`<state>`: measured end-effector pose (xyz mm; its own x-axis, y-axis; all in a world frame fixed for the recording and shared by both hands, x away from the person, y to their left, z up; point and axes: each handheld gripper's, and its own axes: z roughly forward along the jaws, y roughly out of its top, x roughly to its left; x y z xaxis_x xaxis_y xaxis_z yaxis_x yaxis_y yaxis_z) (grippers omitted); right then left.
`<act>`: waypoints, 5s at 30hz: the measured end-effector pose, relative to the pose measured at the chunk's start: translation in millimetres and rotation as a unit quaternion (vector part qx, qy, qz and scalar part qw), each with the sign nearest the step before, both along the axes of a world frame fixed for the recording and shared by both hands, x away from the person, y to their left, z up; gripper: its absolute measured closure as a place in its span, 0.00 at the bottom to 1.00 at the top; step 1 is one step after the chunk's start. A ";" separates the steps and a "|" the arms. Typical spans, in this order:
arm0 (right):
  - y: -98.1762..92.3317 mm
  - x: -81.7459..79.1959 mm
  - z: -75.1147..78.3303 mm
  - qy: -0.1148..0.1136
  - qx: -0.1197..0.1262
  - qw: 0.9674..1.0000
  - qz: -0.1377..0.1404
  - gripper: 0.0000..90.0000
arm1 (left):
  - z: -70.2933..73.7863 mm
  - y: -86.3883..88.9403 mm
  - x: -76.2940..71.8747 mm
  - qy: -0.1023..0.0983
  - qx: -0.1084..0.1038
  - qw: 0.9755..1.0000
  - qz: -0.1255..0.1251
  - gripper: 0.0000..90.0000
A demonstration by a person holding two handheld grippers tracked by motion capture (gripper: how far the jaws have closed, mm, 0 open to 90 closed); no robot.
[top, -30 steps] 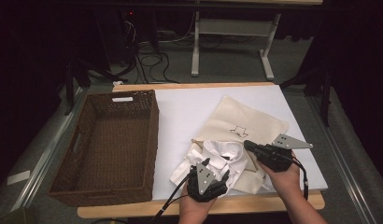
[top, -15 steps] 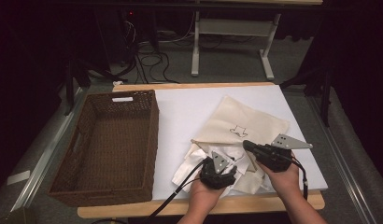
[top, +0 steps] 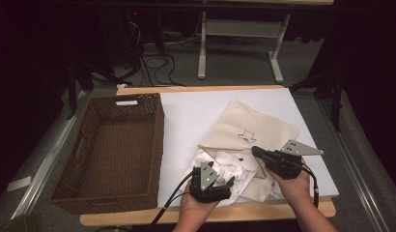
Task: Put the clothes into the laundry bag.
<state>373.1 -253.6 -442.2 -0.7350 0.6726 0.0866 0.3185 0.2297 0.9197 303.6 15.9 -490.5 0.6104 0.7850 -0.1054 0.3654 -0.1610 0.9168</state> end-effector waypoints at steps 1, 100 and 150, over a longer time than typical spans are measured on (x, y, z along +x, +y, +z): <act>0.0 0.0 0.0 0.000 0.000 1.000 0.000 0.99 | 0.0 0.0 0.0 0.000 0.000 1.000 0.000 0.21; 6.2 -5.0 -1.4 -0.004 -0.003 1.000 0.012 0.99 | -35.4 -30.2 14.9 0.067 0.075 0.995 -0.009 0.38; 6.4 -7.1 1.9 -0.007 0.012 1.000 0.026 0.99 | -12.7 -57.9 51.2 0.009 0.014 0.999 0.046 0.88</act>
